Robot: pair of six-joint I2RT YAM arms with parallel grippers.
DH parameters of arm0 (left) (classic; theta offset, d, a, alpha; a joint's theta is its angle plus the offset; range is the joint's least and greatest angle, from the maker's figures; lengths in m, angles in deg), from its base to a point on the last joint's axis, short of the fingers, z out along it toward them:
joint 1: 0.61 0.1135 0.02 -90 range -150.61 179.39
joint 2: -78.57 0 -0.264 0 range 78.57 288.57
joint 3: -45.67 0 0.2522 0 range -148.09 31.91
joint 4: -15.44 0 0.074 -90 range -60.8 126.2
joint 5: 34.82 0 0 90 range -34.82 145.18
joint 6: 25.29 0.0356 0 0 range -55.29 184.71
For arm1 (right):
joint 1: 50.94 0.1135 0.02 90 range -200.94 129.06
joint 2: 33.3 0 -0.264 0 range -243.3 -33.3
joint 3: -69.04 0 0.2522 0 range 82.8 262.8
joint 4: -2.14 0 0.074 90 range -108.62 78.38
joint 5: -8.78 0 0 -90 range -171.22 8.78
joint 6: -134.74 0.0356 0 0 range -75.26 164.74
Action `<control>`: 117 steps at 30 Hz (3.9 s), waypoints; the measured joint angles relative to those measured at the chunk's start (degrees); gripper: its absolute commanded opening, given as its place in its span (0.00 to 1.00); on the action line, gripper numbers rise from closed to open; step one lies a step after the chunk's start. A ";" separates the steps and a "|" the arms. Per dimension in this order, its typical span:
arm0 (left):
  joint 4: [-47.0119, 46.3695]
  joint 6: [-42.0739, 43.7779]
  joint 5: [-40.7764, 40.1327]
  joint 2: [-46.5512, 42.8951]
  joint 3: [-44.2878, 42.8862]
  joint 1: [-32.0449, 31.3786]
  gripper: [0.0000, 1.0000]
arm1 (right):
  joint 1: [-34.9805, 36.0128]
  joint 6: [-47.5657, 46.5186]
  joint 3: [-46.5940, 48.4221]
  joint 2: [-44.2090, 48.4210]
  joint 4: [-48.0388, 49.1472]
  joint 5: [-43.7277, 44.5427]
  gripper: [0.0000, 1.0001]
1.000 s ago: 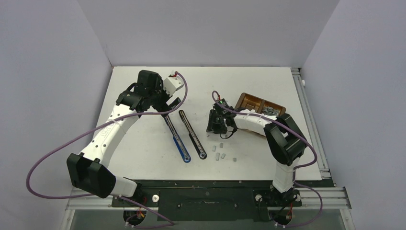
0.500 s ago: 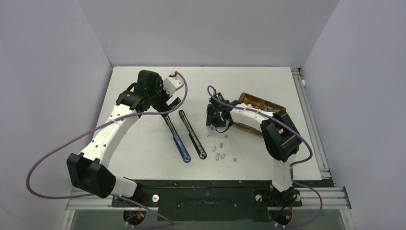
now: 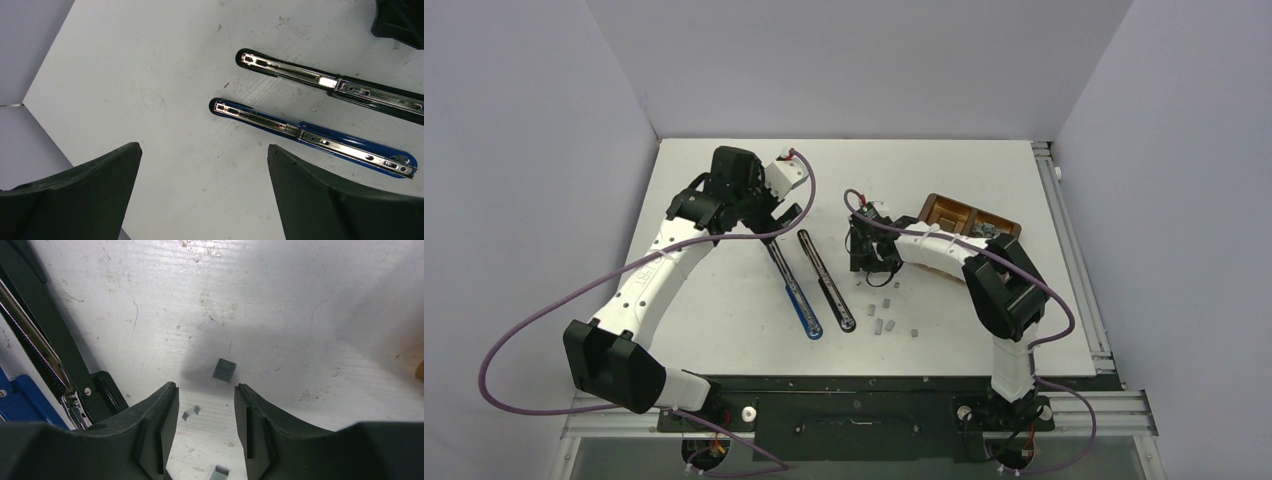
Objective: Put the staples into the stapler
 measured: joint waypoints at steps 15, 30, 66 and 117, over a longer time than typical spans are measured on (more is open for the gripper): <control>0.00 0.02 -0.02 -0.02 -0.02 0.00 0.96 | 2.03 -0.15 2.03 -2.64 -1.99 7.15 0.28; 0.00 0.04 1.42 -0.92 0.00 0.09 0.96 | 2.43 -0.61 2.08 -2.73 -2.32 8.92 0.09; -61.94 55.01 33.81 -29.64 37.81 -5.73 0.96 | -10.23 35.91 -8.26 20.92 44.33 -65.24 0.10; -31.43 2.14 25.88 -26.14 16.41 -15.82 0.45 | -6.19 56.50 -11.13 20.68 82.31 -66.97 0.10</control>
